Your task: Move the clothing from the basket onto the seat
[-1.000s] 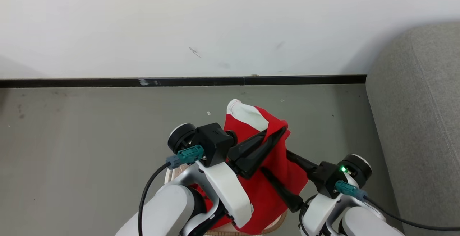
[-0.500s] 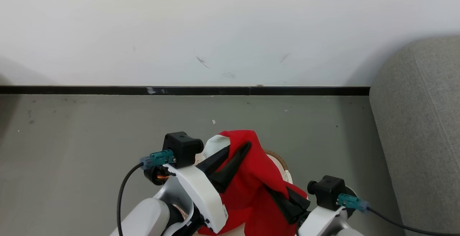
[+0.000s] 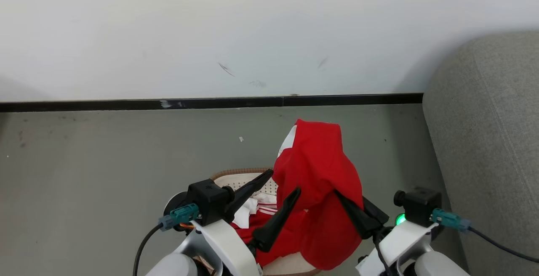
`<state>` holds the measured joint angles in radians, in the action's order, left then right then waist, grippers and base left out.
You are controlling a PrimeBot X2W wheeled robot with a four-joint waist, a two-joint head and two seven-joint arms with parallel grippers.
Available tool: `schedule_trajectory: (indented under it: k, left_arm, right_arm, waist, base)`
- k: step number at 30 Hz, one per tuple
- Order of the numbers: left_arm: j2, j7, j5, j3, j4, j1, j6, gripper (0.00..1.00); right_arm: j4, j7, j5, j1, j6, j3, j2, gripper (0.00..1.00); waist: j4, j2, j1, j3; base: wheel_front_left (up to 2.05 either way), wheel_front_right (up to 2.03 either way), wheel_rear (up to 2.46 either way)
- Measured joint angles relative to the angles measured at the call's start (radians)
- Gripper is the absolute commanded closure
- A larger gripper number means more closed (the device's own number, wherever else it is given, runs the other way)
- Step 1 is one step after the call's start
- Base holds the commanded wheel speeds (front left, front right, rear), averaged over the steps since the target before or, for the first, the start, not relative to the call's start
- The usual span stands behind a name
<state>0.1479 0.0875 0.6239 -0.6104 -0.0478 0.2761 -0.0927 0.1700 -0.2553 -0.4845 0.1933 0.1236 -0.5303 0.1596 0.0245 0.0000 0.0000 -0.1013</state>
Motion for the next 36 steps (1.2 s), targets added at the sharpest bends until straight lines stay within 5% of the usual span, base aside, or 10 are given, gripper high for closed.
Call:
schedule_trajectory:
  k: [36]
  left_arm:
    - [0.049,-0.120,-0.036,-0.093,-0.105,-0.015,-0.026,0.00]
  right_arm:
    - [-0.140,0.000,-0.025,-0.109,0.000,0.401,0.079,1.00]
  waist:
    - [-0.263,0.0000,0.0000,-0.062]
  base:
    - [0.00,0.00,0.00]
